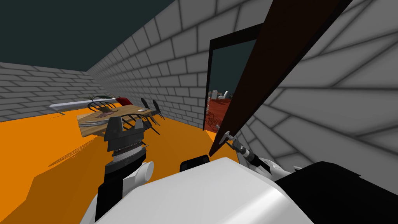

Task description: Pull the door open

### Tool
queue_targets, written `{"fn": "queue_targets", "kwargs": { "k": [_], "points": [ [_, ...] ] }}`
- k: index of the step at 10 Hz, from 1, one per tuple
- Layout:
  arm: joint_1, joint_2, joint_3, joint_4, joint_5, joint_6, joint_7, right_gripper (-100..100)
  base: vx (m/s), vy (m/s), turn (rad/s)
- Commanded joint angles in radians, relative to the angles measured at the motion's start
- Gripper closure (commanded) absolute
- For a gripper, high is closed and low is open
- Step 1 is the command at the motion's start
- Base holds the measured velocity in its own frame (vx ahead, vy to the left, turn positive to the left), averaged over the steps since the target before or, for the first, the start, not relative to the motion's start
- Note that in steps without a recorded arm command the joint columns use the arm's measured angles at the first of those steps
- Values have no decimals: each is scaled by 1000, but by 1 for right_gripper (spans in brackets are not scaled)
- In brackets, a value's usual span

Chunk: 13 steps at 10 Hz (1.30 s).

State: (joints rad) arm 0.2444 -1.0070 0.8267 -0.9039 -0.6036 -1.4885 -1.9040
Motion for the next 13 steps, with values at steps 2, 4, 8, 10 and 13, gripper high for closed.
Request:
{"fn": "queue_targets", "kwargs": {
  "k": [2,4,8,10,13],
  "points": [
    [14,21,34,34,22,-42,-22,100,12,0,6],
    [23,16,42,55,25,-72,-32,100,5,-23,0],
    [50,-1,62,114,33,-152,-58,100,-9,-35,-2],
    [68,-15,72,146,37,-192,-70,100,-49,-101,-31],
    [83,-28,78,171,39,-218,-77,100,-68,-133,-36]
  ]
}}
